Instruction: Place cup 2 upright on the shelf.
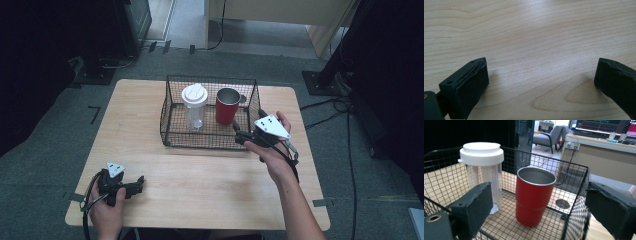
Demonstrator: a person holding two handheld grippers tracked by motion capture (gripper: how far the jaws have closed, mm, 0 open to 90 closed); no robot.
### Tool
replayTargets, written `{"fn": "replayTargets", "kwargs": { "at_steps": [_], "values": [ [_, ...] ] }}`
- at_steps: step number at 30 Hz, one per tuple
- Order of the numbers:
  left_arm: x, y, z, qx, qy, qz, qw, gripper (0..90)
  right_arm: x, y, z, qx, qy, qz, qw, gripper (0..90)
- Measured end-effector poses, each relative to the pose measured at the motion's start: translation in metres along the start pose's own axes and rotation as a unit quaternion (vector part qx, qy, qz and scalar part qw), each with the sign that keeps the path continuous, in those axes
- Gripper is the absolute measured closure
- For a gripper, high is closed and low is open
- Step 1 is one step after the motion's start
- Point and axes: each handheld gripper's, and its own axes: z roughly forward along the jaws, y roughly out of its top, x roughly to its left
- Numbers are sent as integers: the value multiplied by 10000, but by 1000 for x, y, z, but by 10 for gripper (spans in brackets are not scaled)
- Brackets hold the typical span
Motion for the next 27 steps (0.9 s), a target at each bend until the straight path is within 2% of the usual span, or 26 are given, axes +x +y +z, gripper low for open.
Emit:
{"fn": "replayTargets", "kwargs": {
  "at_steps": [10, 27],
  "values": [
    [0, 0, 0, -5, -2, -12, 10000, 0, -8, -19, -24, 82, -60, -58, 9999, 75],
    [0, 0, 0, -10, -5, 0, 10000, 0, -29, -63, -62, 318, -336, 145, 9988, 74]
  ]
}}
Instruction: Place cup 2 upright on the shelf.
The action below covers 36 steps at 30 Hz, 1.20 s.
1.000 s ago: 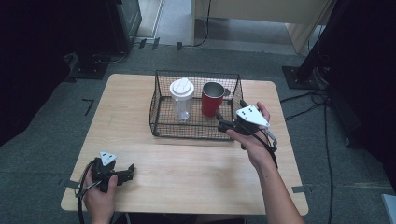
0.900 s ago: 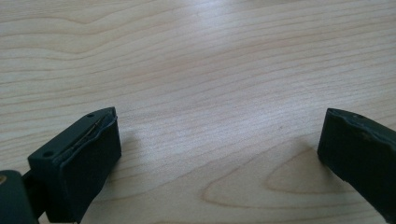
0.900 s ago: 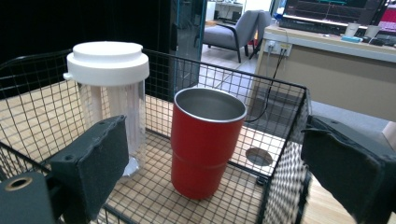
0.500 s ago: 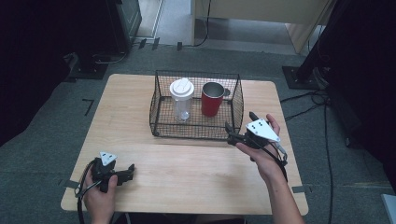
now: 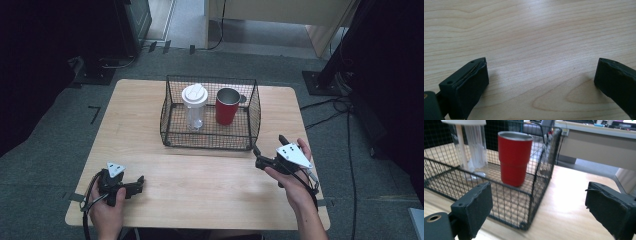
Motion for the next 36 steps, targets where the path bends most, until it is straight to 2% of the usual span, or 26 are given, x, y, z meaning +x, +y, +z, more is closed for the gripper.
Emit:
{"fn": "replayTargets", "kwargs": {
  "at_steps": [12, 22, 29, 34, 36],
  "values": [
    [0, 0, 0, 9, 2, 5, 10000, 0, -22, -39, -20, 290, -329, 171, 9989, 74],
    [0, 0, 0, 10, 3, 6, 10000, 0, -41, -73, -35, 649, -607, 297, 9956, 74],
    [0, 0, 0, 9, 3, 4, 10000, 0, -56, -88, -45, 900, -815, 346, 9920, 74],
    [0, 0, 0, 9, 4, 3, 10000, 0, -62, -91, -52, 971, -891, 392, 9905, 74],
    [0, 0, 0, 7, 4, 2, 10000, 0, -64, -92, -53, 1171, -883, 321, 9887, 75]
  ]
}}
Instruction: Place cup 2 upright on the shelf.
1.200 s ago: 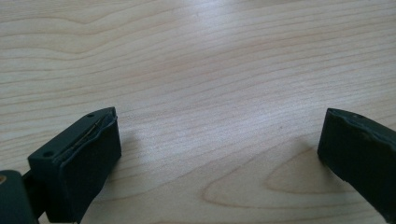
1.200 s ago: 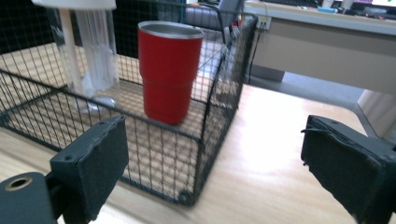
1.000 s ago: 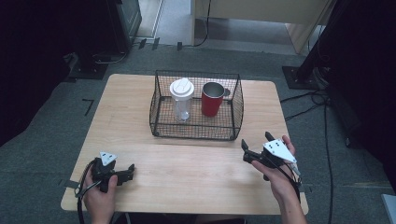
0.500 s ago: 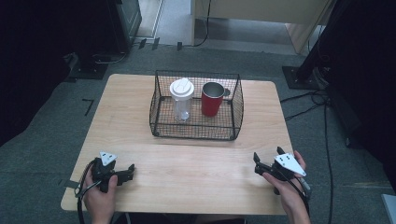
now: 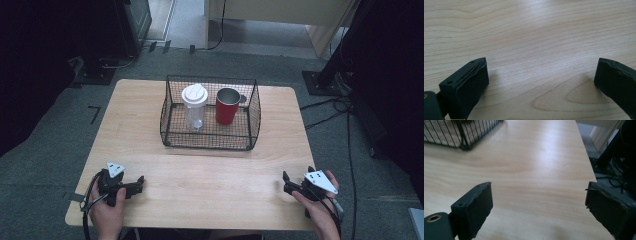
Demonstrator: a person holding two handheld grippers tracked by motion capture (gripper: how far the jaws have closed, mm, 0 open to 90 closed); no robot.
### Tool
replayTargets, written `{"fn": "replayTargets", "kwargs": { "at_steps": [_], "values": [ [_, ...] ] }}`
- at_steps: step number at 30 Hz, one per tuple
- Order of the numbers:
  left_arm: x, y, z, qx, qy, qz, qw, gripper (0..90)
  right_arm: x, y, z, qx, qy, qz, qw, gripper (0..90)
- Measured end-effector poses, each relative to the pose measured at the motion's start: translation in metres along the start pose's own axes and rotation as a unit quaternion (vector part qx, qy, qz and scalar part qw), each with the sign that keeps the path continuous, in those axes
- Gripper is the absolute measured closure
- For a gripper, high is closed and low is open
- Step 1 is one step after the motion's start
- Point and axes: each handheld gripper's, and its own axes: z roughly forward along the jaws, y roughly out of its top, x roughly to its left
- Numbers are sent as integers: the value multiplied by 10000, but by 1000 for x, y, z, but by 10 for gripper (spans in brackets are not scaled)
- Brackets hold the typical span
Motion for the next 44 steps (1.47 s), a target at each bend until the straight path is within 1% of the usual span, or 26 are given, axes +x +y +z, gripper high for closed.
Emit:
{"fn": "replayTargets", "kwargs": {
  "at_steps": [2, 3, 5, 10, 12, 14, 16, 18, 19, 20, 21, 22, 23, 26, 44],
  "values": [
    [0, 0, 0, 2, -1, -2, 10000, 0, -3, -1, 0, 246, -27, -56, 9997, 75],
    [0, 0, 0, 3, 2, 1, 10000, 0, -4, -1, 0, 320, -25, -67, 9995, 76],
    [0, 0, 0, 2, -1, 9, 10000, 0, -6, -2, 0, 475, -28, -74, 9988, 112],
    [0, 0, 0, 2, -1, 4, 10000, 0, -10, -4, 1, 749, -70, -166, 9970, 131],
    [0, 0, 0, 2, -1, 7, 10000, 0, -11, -4, 2, 885, -27, -150, 9960, 134],
    [0, 0, 0, 0, 0, 4, 10000, 0, -10, -4, 3, 1006, 24, -210, 9947, 134],
    [0, 0, 0, 1, 0, 5, 10000, 0, -10, -5, 3, 1047, 69, -232, 9942, 136],
    [0, 0, 0, 11, 0, 17, 10000, 0, -11, -4, 4, 1085, 124, -154, 9939, 136],
    [0, 0, 0, 0, 0, 6, 10000, 0, -13, -4, 4, 1123, 184, -72, 9935, 136],
    [0, 0, 0, 6, -2, 7, 10000, 0, -16, -4, 5, 1189, 235, 122, 9926, 136],
    [0, 0, 0, 7, 0, -3, 10000, 0, -19, -4, 6, 1258, 257, 374, 9910, 138],
    [0, 0, 0, 18, 1, 19, 10000, 0, -19, -4, 6, 1256, 148, 425, 9911, 137],
    [-1, 0, 0, 9, -6, 25, 10000, 0, -19, -5, 5, 1261, 87, 472, 9909, 138],
    [-3, 0, 0, 15, -34, 50, 10000, 0, -16, -5, 4, 1248, -2, 517, 9908, 143],
    [-3, 1, 0, 15, -37, 54, 10000, 0, -16, -5, 4, 1261, -8, 539, 9906, 138]
  ]
}}
